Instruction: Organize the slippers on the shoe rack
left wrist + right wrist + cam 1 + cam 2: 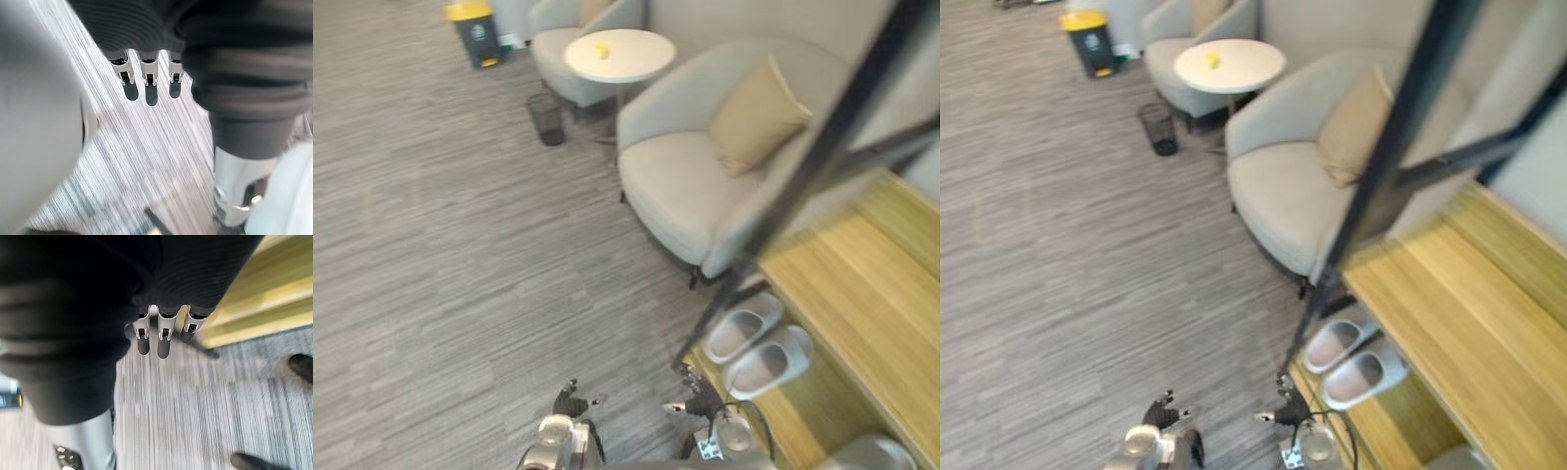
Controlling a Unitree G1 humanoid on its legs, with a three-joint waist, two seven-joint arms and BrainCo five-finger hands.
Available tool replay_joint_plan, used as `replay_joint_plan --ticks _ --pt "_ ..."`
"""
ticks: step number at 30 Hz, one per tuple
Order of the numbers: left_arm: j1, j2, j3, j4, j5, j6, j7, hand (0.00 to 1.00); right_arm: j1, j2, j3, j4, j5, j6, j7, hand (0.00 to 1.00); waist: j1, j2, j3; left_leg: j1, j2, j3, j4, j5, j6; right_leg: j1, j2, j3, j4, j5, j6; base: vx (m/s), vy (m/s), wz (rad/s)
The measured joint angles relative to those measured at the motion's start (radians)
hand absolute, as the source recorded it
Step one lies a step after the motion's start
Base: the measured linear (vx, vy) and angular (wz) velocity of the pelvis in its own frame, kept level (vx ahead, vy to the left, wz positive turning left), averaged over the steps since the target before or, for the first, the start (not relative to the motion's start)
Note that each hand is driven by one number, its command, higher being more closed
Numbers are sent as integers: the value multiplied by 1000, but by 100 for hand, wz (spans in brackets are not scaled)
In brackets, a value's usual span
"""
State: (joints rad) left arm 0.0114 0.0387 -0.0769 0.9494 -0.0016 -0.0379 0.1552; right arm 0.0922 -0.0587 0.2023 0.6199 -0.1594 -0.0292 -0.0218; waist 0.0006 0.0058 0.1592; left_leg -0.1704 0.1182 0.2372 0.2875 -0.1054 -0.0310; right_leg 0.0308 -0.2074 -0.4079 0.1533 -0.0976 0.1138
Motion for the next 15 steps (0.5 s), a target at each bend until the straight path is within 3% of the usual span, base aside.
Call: replay_joint_plan --ticks 3,6,8,9,11,12,13,14,15 --pt "-1 27 -12 -8 1 -2 -2 0 -29 14 -27 78 -4 5 -20 0 -1 -35 17 -3 -70 -42 35 -35 10 -8 -93 -33 134 -83 34 43 137 49" --pt "0 43 -19 -7 2 -6 -2 0 -30 20 -39 141 -23 12 -22 0 0 -50 15 -12 -111 -88 63 -65 23 3 -105 -8 141 -127 26 46 77 44" --pt "0 52 -20 -3 2 -4 -3 0 -23 23 -42 160 -34 15 -23 0 -18 -64 17 -10 -145 -137 40 -68 43 -4 -70 92 142 -195 -12 62 3 82" --pt "0 55 -17 -5 2 -2 -2 0 -20 19 -43 165 -36 19 -24 0 -22 -76 16 -1 -170 -172 8 -58 58 -15 -40 177 163 -239 -78 66 -55 80" --pt "-3 64 -16 -10 2 -2 -2 0 -26 18 -42 169 -36 22 -25 0 -23 -98 17 0 -191 -207 -2 -58 58 -34 -37 215 239 -232 -87 145 -67 71" --pt "-10 59 6 -4 2 2 -2 0 -44 18 -40 181 -36 22 -25 0 -25 -81 25 5 -178 -248 0 -61 54 -96 -12 250 399 -179 -114 179 -57 68" --pt "-9 58 8 -1 2 3 -1 0 -51 18 -40 181 -36 21 -25 0 -26 -70 30 10 -166 -265 -2 -63 51 -117 2 266 416 -200 -107 177 -82 88" --pt "-10 51 10 7 2 2 -2 0 -38 19 -35 179 -37 21 -24 0 -47 -51 35 25 -133 -318 -8 -72 34 -122 79 317 338 -239 -107 182 -116 93" --pt "-7 57 14 11 2 1 -3 0 -49 22 -27 181 -36 18 -24 0 -39 -63 28 31 -126 -337 -2 -83 16 -130 109 311 252 -224 -102 188 -138 86"
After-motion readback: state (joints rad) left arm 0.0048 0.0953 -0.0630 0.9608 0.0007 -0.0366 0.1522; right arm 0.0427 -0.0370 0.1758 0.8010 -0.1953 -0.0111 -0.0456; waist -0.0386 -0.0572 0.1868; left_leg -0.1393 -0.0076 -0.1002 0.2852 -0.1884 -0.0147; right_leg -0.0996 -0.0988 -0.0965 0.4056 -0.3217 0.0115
